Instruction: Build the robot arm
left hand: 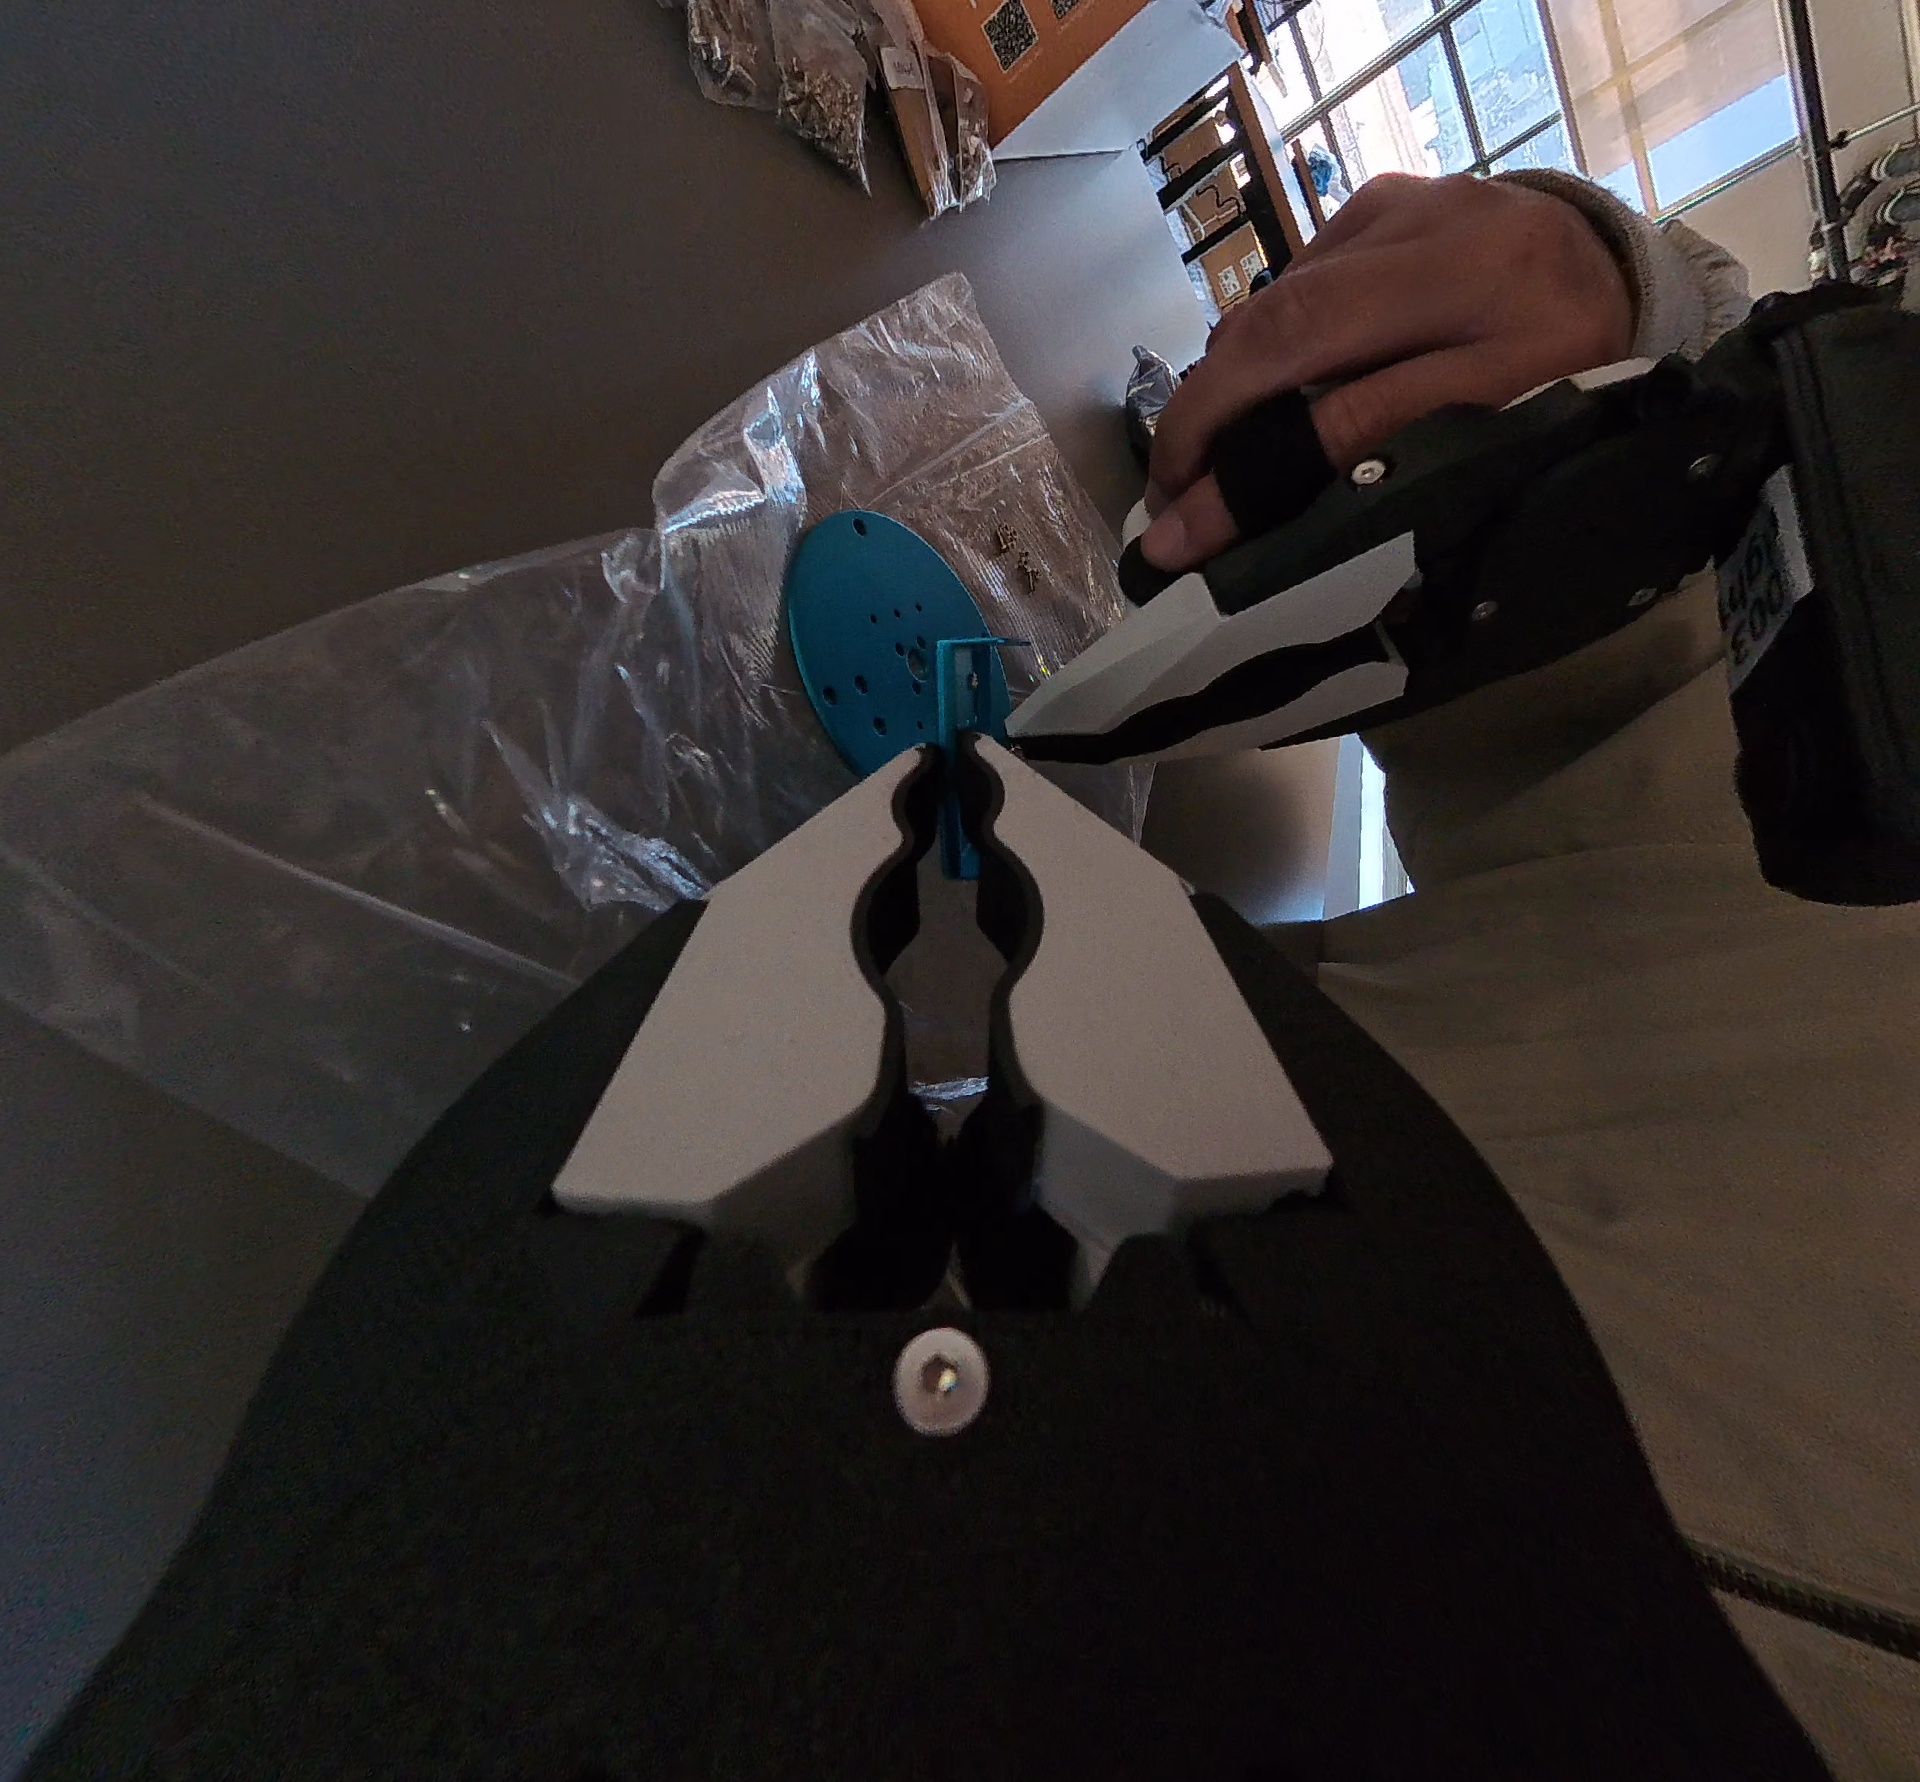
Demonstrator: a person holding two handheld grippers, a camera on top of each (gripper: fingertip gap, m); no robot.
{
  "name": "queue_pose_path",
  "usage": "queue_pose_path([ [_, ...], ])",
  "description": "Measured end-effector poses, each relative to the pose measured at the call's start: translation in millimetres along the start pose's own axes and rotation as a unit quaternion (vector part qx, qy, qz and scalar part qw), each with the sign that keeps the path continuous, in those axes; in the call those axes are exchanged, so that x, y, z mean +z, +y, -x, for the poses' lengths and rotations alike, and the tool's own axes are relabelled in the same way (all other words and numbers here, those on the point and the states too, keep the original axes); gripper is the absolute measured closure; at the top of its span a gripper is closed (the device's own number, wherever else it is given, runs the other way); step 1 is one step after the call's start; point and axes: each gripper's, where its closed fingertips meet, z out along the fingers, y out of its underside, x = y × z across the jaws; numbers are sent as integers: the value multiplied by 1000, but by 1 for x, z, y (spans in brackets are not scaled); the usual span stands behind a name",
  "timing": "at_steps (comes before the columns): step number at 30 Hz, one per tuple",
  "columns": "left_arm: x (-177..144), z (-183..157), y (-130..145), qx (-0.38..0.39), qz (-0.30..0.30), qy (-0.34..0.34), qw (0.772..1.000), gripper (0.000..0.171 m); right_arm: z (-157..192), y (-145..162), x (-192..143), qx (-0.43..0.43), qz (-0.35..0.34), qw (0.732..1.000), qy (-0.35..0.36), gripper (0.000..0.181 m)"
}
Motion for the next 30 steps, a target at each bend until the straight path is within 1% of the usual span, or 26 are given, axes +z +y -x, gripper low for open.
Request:
queue_pose_path([
  [14,0,0,0,1,1,-1,1000,170,0,-1,1,-6,0,1000,-2,175],
  [25,0,0,0,0,1,2,1000,170,-2,-2,2,-4,-8,1000,-5,179],
  [27,-1,-1,-1,-7,-3,8,1000,170,-2,-7,-1,14,-32,999,-4,180],
  [30,-3,-2,-4,-14,-13,15,1000,170,-10,-24,-14,70,-105,992,15,180],
])
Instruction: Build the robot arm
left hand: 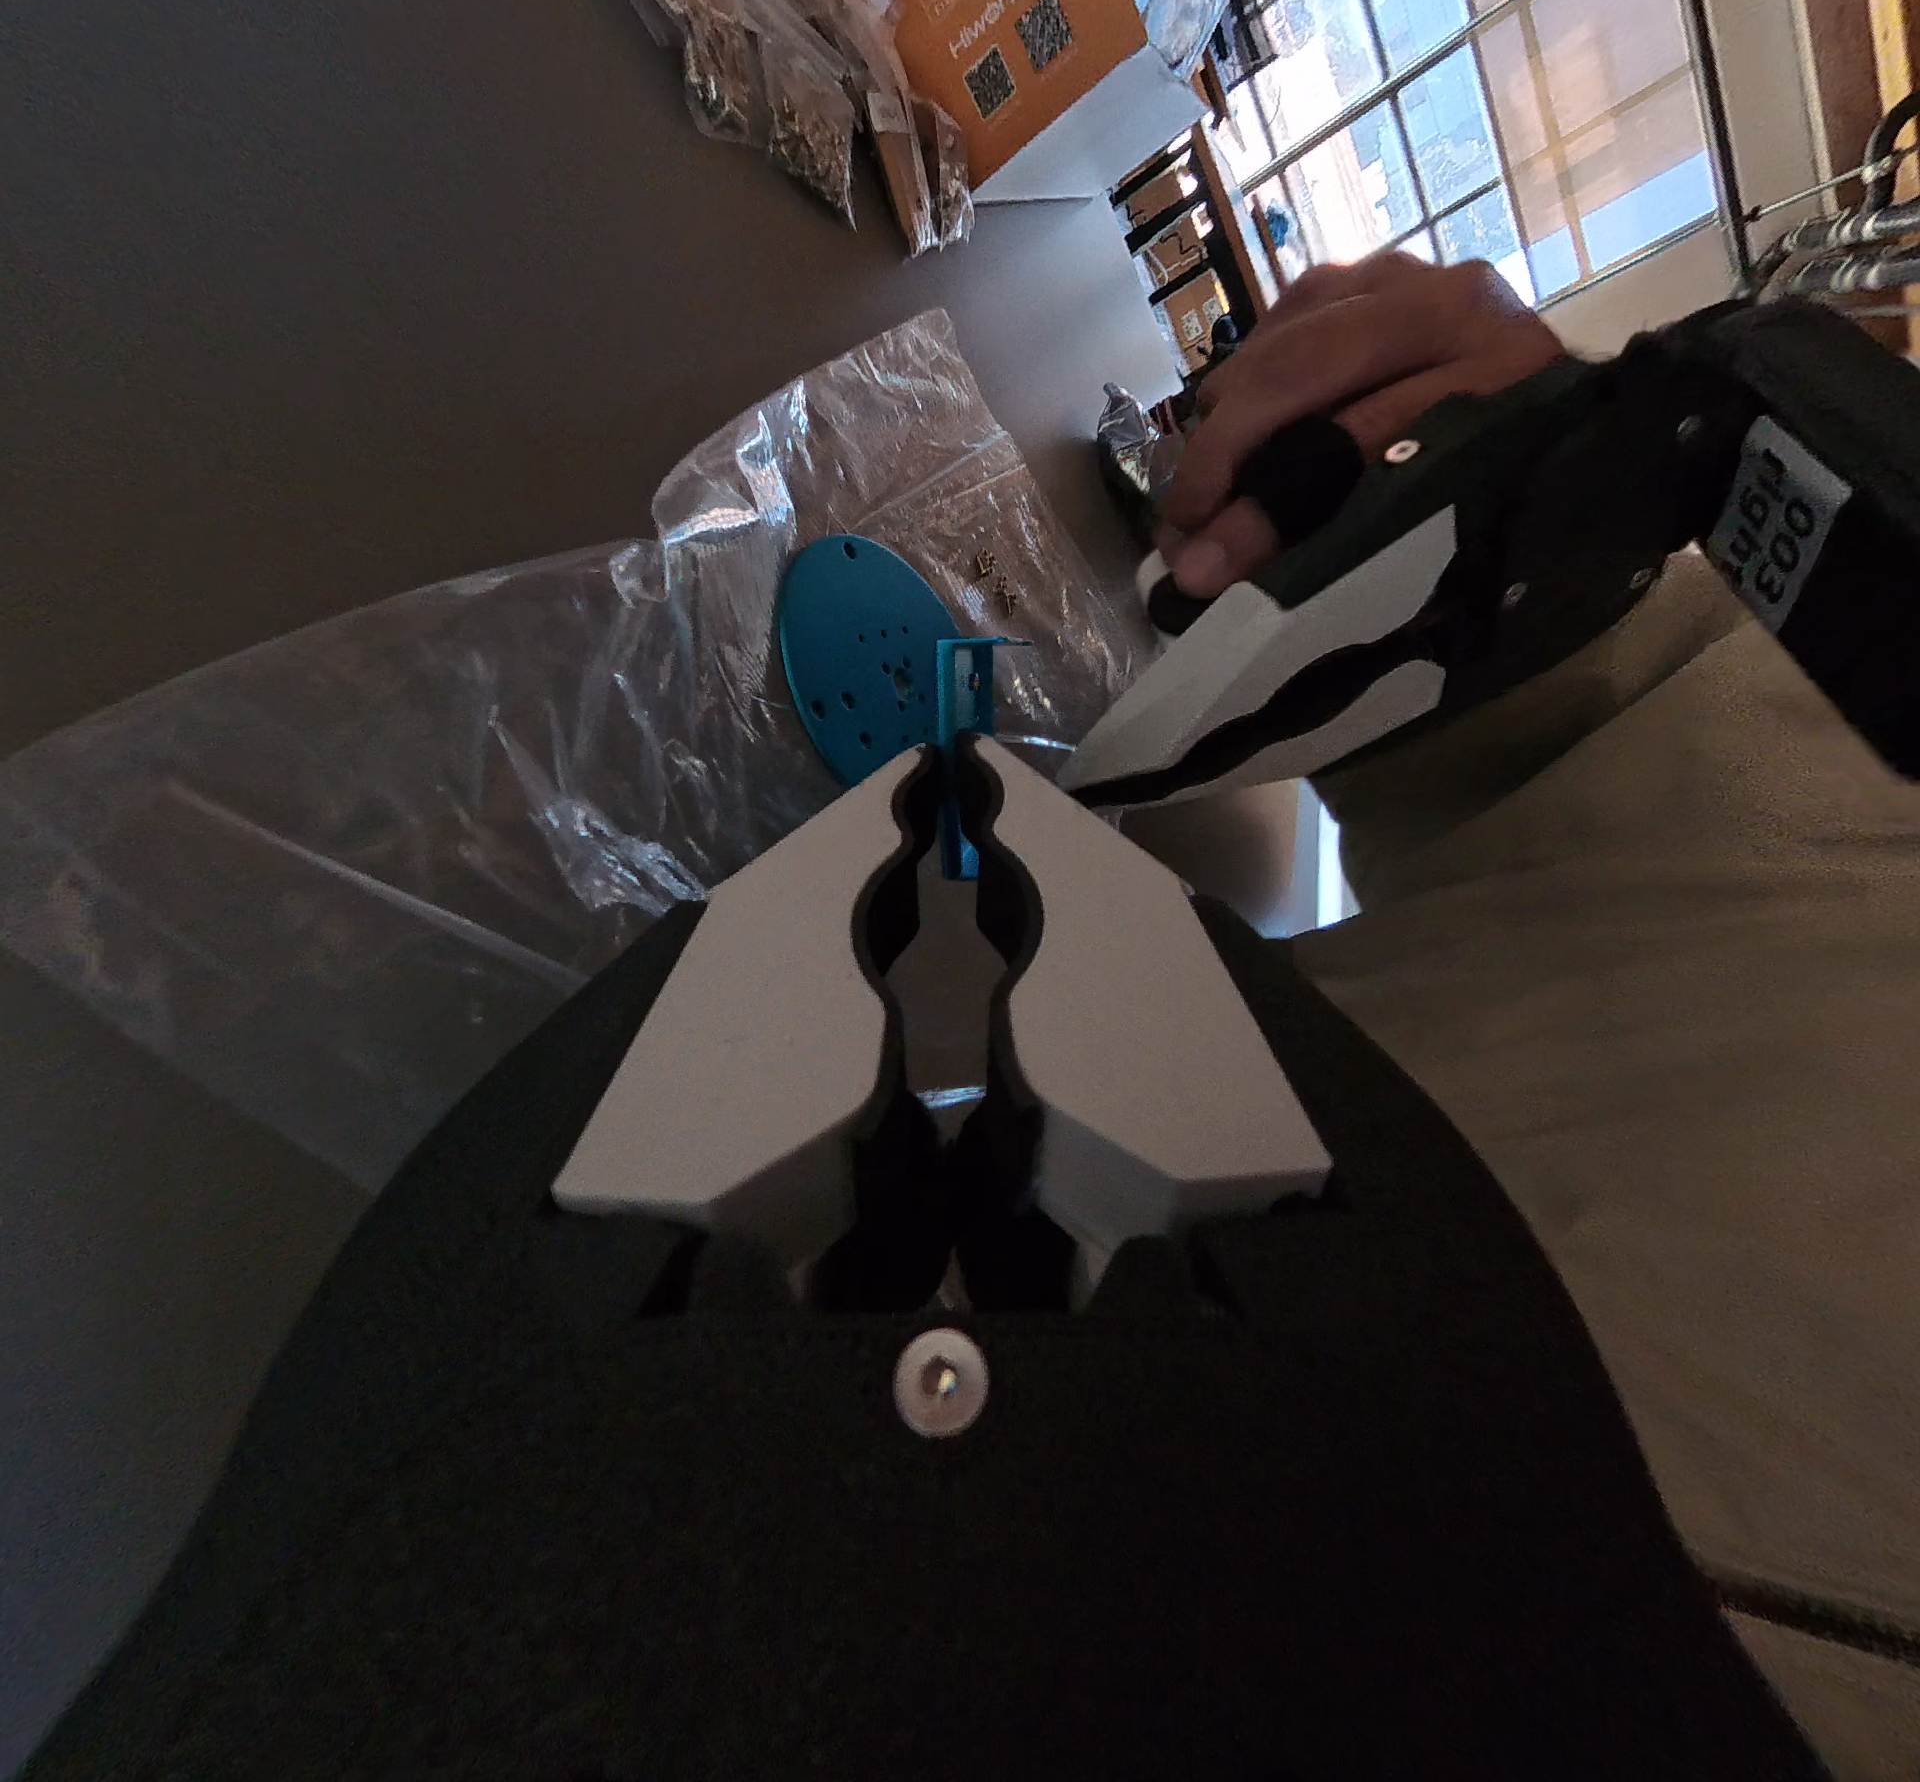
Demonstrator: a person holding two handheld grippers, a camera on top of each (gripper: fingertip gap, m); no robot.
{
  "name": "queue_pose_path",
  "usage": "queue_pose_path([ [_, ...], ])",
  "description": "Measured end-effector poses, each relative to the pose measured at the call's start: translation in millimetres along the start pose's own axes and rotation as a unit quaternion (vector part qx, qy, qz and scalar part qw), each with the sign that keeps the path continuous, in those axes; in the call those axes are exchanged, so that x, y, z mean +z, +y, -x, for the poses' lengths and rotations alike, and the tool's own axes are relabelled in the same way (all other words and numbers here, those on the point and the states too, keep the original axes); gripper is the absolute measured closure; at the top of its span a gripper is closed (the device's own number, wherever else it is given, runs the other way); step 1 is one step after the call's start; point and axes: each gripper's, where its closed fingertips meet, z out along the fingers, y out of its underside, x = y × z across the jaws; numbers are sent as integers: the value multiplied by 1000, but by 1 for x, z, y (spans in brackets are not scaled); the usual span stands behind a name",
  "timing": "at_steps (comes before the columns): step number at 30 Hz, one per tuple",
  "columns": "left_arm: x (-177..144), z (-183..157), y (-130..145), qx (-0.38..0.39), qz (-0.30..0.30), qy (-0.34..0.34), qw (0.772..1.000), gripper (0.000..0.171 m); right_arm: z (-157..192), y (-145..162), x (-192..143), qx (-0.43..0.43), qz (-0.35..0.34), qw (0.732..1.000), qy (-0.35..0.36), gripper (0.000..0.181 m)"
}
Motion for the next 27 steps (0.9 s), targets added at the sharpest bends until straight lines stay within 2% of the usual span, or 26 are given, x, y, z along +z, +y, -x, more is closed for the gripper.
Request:
queue_pose_path([
  [3,-2,-7,-5,-16,-16,30,999,170,-20,-30,-18,106,-116,986,56,180],
  [5,-4,-17,-8,-35,-27,65,997,170,-37,-48,-33,196,-218,951,102,180],
  [8,-4,-27,-8,-58,-28,106,992,170,-54,-56,-49,283,-335,883,166,181],
  [12,-3,-33,-8,-94,-29,140,985,170,-63,-41,-57,351,-382,816,255,180],
  [15,-5,-39,-11,-126,-37,171,976,170,-62,-39,-57,381,-396,781,295,180],
  [17,-6,-41,-12,-132,-40,175,975,170,-60,-39,-52,383,-387,778,311,180],
  [22,-8,-38,-16,-137,-58,164,975,170,-59,-42,-44,342,-344,798,359,180],
  [27,-8,-44,-16,-140,-70,170,973,170,-64,-36,-40,383,-329,787,355,180],
])
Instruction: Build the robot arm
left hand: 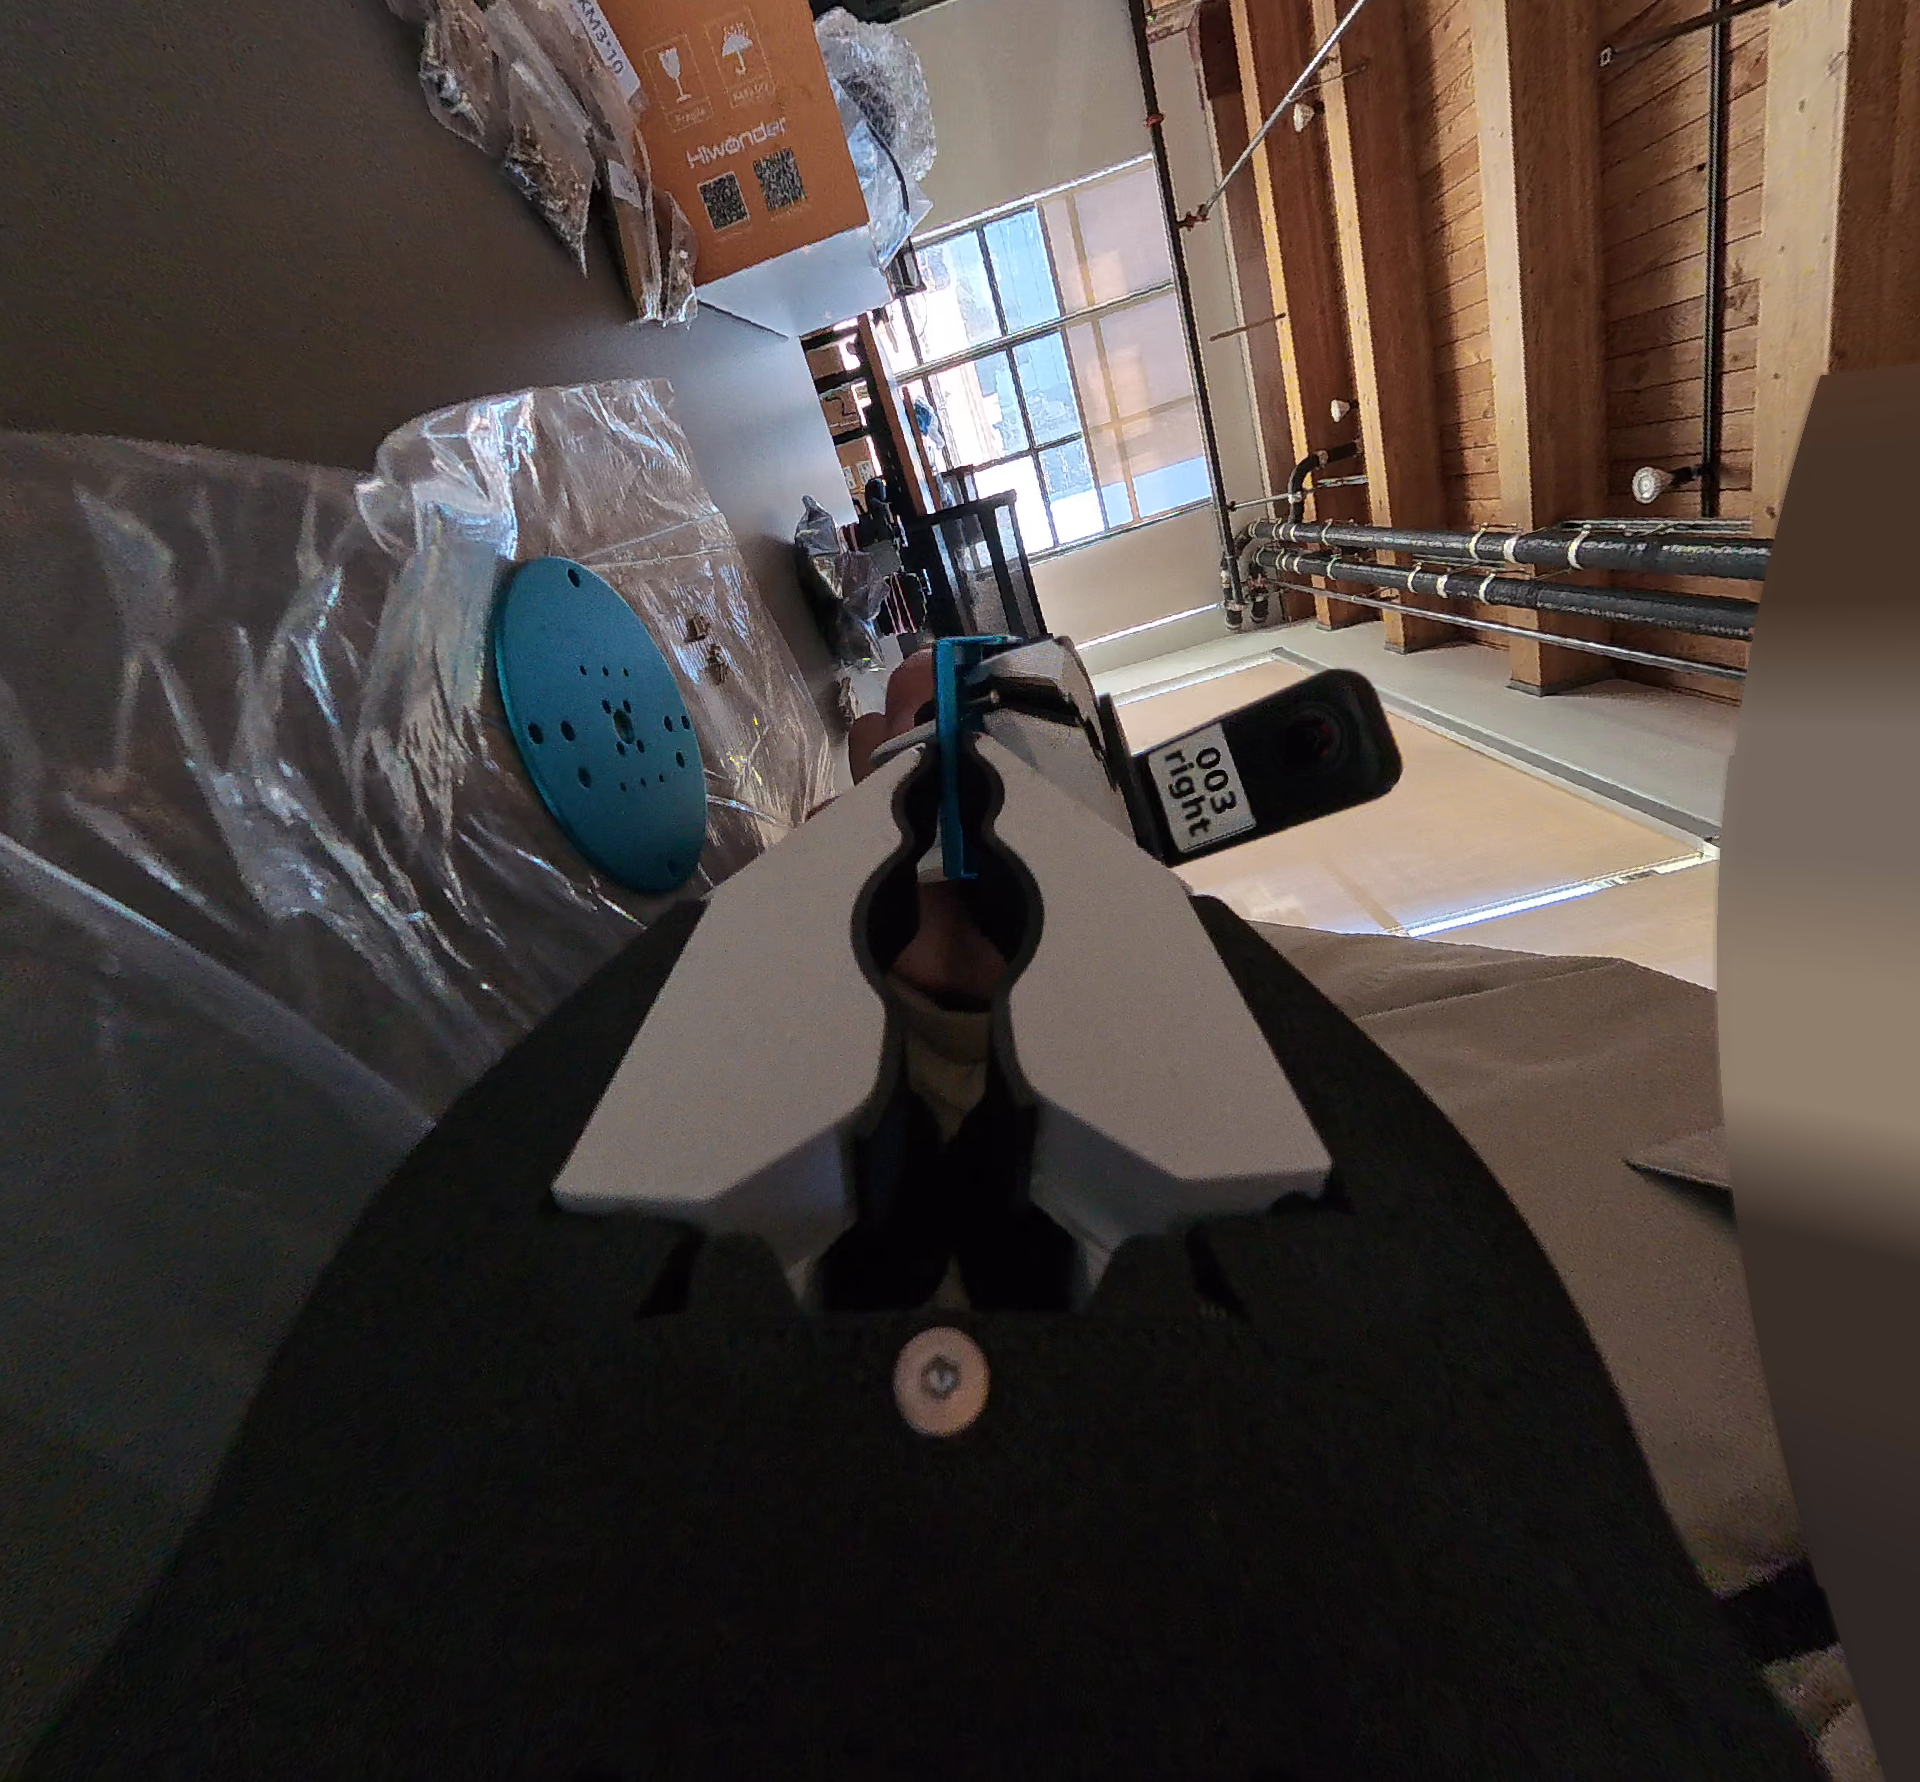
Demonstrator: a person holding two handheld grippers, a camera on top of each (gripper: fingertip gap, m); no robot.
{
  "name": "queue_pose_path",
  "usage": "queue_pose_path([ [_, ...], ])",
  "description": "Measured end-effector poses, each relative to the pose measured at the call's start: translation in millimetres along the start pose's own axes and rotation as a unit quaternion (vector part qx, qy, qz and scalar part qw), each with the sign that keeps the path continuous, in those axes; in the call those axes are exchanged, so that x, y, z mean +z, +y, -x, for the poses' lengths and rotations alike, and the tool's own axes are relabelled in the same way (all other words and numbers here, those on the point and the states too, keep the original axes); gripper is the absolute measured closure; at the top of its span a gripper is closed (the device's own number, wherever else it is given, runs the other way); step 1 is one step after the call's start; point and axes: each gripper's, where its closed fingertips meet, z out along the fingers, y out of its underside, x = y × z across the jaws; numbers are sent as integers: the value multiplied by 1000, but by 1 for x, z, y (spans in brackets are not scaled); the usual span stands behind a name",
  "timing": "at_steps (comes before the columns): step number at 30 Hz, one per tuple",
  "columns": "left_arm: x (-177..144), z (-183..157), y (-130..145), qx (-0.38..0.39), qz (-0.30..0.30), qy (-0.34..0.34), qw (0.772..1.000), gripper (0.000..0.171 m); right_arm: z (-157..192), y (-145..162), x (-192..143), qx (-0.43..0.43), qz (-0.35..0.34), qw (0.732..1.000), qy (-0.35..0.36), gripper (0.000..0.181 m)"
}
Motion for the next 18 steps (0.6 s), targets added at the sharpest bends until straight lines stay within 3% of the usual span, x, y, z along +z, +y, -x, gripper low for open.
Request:
queue_pose_path([
  [11,-2,10,1,-12,2,-25,1000,171,17,4,-6,134,36,984,-114,180],
  [18,-4,11,-1,-12,0,-29,1000,170,21,14,-5,126,66,982,-124,179],
])
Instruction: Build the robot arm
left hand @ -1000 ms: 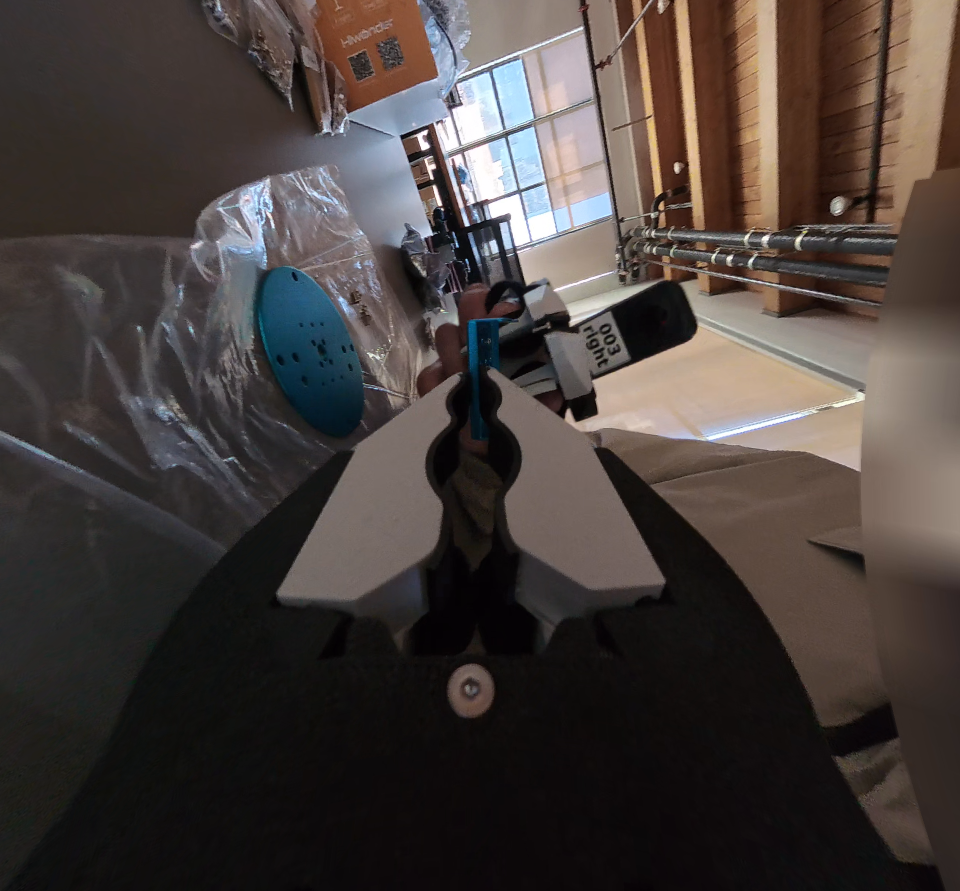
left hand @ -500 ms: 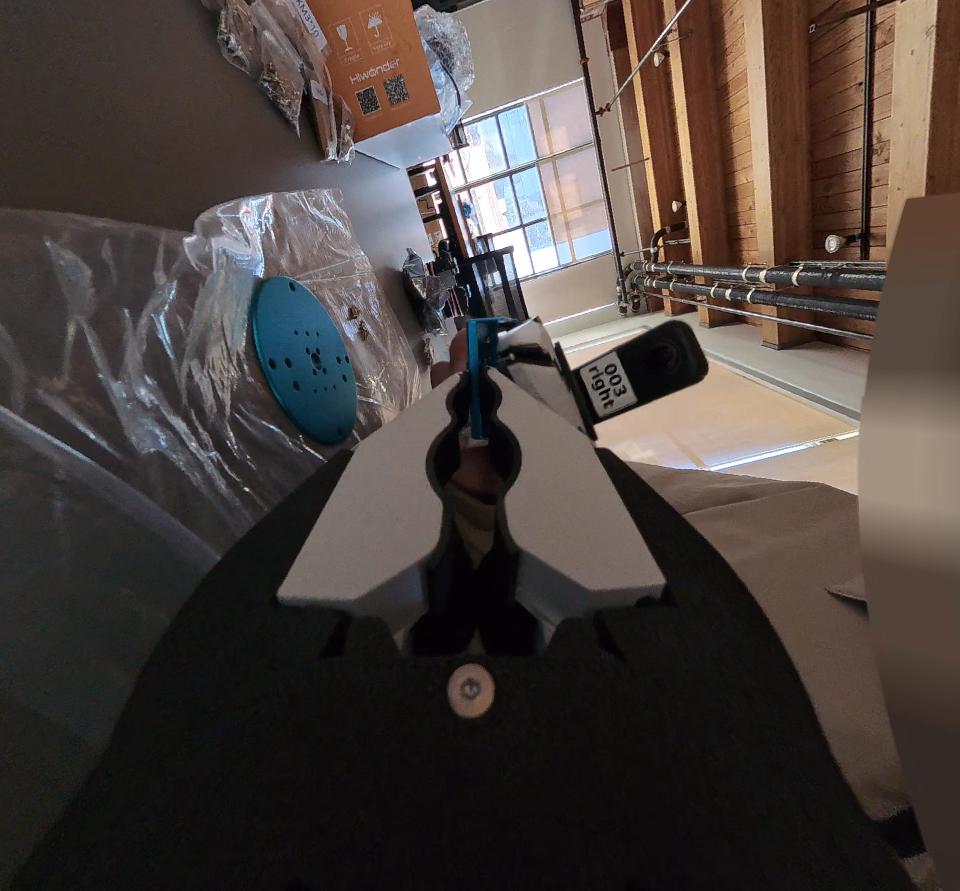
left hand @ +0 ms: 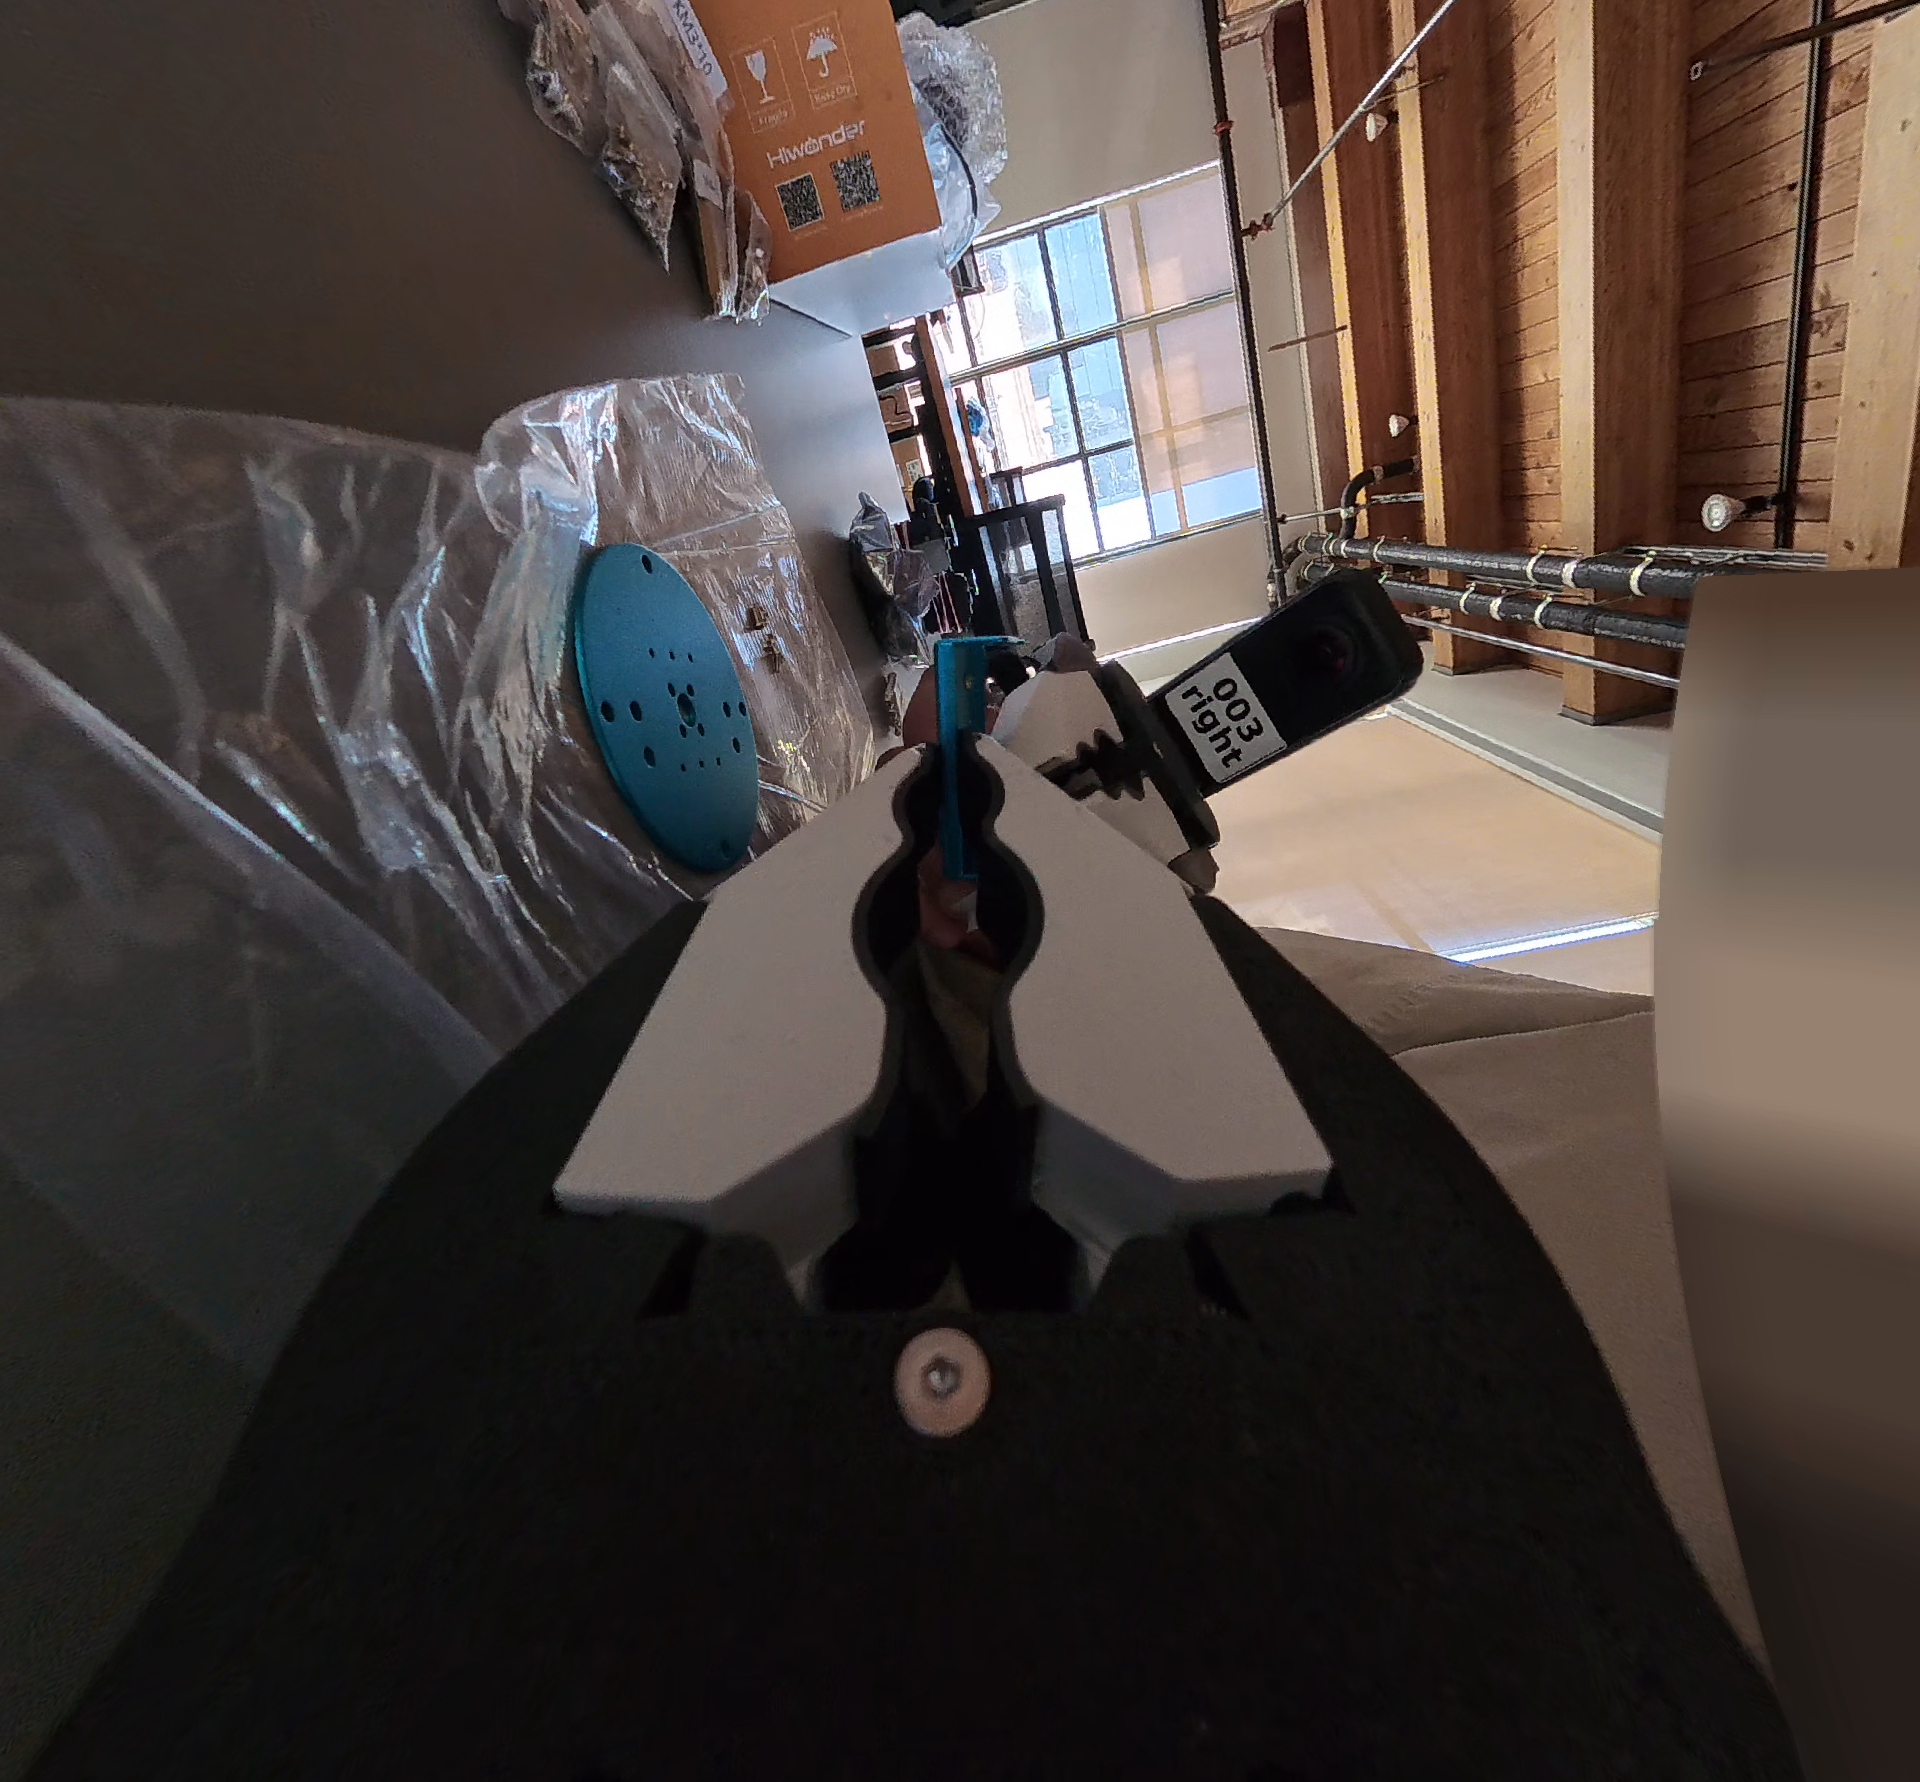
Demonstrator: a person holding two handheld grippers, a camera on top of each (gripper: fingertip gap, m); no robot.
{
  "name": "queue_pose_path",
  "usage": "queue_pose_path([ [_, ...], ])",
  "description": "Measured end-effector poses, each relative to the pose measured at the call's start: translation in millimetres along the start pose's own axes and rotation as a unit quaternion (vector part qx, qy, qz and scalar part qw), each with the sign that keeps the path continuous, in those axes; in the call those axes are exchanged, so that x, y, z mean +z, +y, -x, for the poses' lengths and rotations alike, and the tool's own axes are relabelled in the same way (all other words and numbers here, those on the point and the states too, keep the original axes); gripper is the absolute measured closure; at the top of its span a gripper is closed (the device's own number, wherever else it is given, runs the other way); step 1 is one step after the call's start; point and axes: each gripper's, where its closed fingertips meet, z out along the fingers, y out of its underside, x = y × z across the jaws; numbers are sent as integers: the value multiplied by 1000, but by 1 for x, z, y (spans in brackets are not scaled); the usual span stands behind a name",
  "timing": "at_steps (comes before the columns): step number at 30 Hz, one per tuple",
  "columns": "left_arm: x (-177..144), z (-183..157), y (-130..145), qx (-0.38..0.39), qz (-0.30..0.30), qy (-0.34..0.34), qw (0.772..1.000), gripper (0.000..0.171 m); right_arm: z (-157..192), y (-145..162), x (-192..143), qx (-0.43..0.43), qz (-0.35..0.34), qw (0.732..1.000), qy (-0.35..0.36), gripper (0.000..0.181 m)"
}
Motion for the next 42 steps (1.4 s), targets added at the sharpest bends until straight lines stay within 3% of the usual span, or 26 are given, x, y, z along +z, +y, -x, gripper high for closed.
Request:
queue_pose_path([
  [42,1,2,3,20,9,-14,1000,170,-2,9,-2,-7,54,998,-13,179],
])
